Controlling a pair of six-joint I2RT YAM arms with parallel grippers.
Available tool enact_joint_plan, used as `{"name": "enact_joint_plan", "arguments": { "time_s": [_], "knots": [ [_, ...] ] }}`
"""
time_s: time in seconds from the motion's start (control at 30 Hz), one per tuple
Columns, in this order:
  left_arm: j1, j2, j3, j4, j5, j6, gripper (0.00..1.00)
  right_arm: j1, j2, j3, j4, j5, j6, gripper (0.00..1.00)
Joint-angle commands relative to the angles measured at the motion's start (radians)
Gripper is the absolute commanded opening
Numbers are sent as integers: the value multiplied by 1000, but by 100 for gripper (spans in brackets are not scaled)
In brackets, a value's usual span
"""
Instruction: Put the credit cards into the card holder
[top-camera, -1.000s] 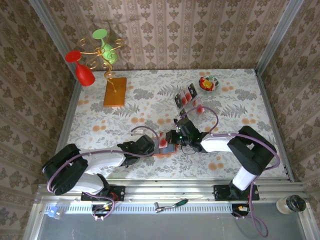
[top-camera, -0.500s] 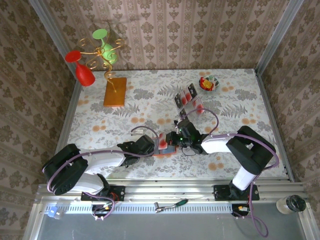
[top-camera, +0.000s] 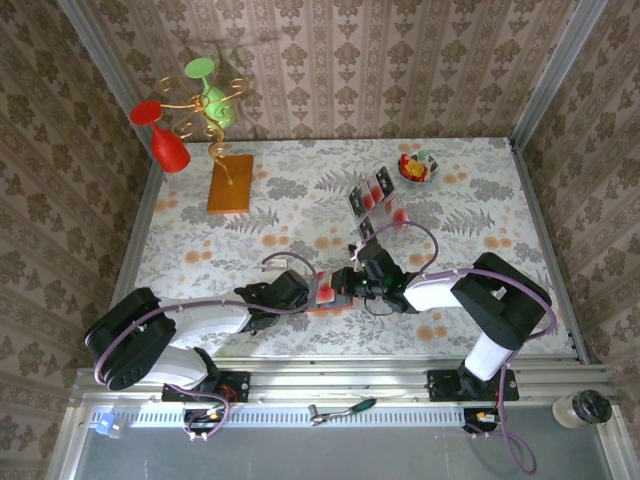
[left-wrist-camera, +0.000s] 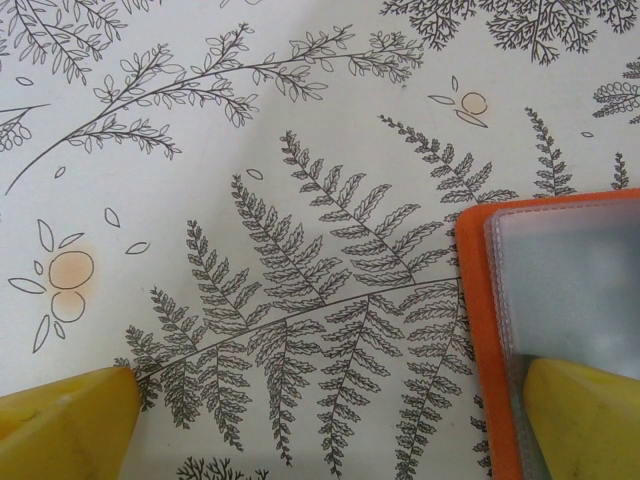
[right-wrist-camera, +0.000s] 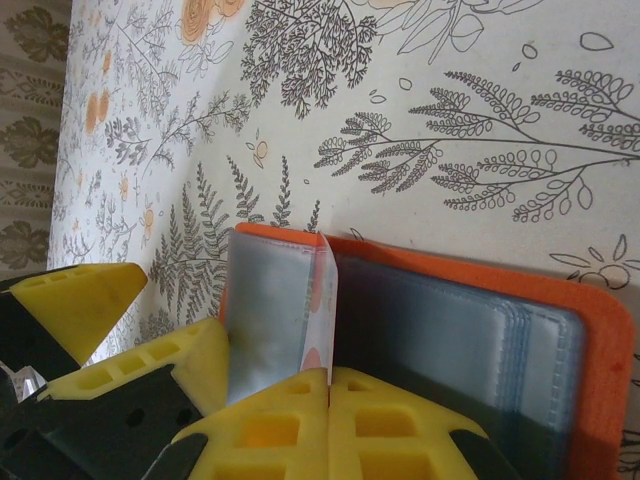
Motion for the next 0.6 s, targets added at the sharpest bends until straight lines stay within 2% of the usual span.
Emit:
{"name": "enact_joint_plan", "arguments": {
  "time_s": [0.0,0.57],
  "knots": [
    [-11,-5,-24,-69,-8,-15,100,6,17,-28,-11,-5,11,0],
    [-12,-2,-26,-66,-9,-18,100,7,50,-36,15,-48,22,0]
  ]
}}
